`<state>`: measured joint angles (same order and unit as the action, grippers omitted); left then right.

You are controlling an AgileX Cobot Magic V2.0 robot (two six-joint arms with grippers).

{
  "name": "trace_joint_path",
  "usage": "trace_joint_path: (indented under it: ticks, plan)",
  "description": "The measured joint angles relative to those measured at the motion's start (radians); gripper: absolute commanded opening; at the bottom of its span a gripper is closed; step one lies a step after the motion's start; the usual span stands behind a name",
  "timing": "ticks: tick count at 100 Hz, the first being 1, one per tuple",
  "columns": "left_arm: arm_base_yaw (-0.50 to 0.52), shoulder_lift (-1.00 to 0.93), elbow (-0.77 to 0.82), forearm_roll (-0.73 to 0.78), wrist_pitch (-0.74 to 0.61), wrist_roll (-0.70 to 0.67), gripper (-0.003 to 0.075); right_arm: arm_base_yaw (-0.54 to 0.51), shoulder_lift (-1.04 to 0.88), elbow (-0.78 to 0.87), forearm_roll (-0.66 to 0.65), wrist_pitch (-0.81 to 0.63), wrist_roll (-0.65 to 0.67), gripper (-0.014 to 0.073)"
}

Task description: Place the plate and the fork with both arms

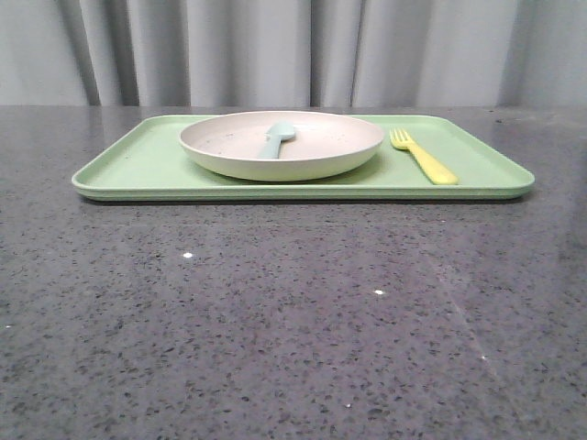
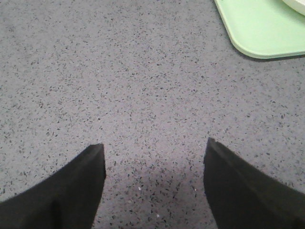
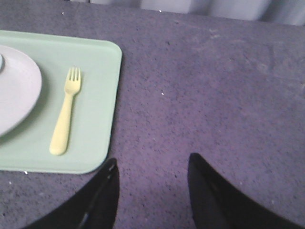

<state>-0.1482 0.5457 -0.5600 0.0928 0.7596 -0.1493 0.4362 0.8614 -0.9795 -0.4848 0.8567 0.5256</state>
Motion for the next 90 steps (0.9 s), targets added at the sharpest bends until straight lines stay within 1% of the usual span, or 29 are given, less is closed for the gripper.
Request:
trace_joint_path:
  ticks: [31, 56, 70, 90]
  plan:
    - [0.0, 0.0, 0.0, 0.0, 0.0, 0.0, 0.0441, 0.0, -0.277, 0.211, -0.015, 0.109, 0.0, 0.0352]
    - [0.0, 0.0, 0.0, 0.0, 0.0, 0.0, 0.0441, 0.0, -0.451, 0.355, -0.015, 0.137, 0.0, 0.0352]
    - [0.0, 0.0, 0.0, 0.0, 0.0, 0.0, 0.0441, 0.0, -0.501, 0.388, -0.015, 0.148, 0.0, 0.0351]
    - [0.0, 0.0, 0.0, 0.0, 0.0, 0.0, 0.0441, 0.0, -0.506, 0.39, -0.015, 0.148, 0.0, 0.0348]
